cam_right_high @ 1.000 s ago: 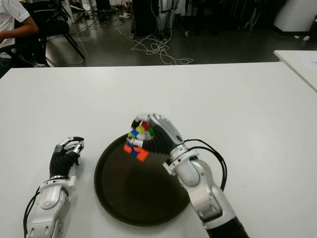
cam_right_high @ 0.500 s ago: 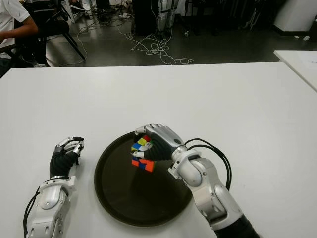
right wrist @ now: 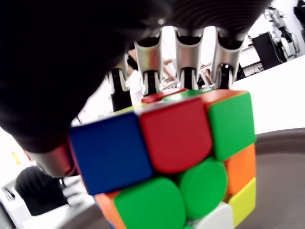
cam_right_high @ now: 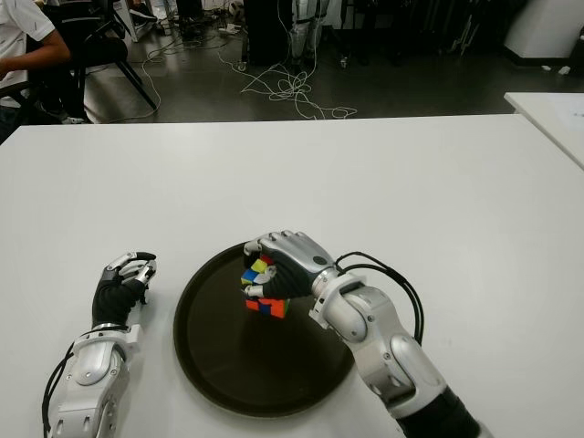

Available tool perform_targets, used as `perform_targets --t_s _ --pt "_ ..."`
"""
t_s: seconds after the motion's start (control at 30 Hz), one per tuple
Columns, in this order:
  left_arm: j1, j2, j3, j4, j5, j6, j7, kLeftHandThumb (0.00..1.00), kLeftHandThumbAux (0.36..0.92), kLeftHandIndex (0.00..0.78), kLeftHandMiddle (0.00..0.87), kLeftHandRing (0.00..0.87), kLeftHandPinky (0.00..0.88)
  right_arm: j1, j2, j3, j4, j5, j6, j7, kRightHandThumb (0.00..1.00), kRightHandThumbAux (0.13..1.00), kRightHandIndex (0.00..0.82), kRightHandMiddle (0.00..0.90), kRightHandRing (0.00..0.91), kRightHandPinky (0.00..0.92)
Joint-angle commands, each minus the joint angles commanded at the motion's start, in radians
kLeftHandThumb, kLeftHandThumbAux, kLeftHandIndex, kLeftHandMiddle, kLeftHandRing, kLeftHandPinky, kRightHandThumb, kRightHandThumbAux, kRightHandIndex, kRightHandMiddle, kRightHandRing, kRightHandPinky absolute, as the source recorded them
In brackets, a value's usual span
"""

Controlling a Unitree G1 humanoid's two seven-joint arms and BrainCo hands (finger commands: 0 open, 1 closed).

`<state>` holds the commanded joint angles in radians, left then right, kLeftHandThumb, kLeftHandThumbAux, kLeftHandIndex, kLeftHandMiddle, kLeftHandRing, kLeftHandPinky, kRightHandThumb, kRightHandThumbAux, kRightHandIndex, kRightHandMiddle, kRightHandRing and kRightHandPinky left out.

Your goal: Pick up the Rubik's Cube and put it in the plate

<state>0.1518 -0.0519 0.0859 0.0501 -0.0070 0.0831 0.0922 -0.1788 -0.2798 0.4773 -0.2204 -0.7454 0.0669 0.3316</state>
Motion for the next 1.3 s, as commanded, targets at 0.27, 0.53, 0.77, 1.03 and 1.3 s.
perform_targets --t_s 0.27,0.53,0.77,1.03,1.3 --pt "0.002 -0.002 0.000 -0.007 -0.013 0.007 -0.004 0.710 0.704 0.444 0.814 0.822 0.813 0.002 0.007 0.004 0.026 -0.017 -0.021 -0.039 0.685 0.733 0.434 0.786 0.780 0.753" --pt "0.002 -0.003 0.004 -0.004 -0.024 0.000 -0.010 0.711 0.704 0.444 0.811 0.820 0.813 0.008 0.023 0.004 0.043 -0.025 -0.013 -0.065 0.682 0.734 0.435 0.773 0.771 0.742" --pt "0.003 -0.006 0.006 -0.003 -0.032 -0.009 -0.014 0.710 0.704 0.444 0.809 0.819 0.811 0.018 0.046 -0.018 0.053 0.022 -0.014 -0.074 0.682 0.737 0.433 0.720 0.727 0.689" --pt "0.001 -0.006 0.007 0.000 -0.027 -0.009 -0.008 0.710 0.705 0.443 0.806 0.814 0.802 0.030 0.066 -0.035 0.035 0.022 -0.012 -0.117 0.682 0.741 0.422 0.546 0.528 0.498" --pt "0.000 -0.011 0.011 0.000 -0.034 -0.004 -0.008 0.710 0.705 0.443 0.810 0.815 0.805 0.042 0.078 -0.040 0.031 0.040 -0.015 -0.125 0.684 0.749 0.400 0.359 0.359 0.300"
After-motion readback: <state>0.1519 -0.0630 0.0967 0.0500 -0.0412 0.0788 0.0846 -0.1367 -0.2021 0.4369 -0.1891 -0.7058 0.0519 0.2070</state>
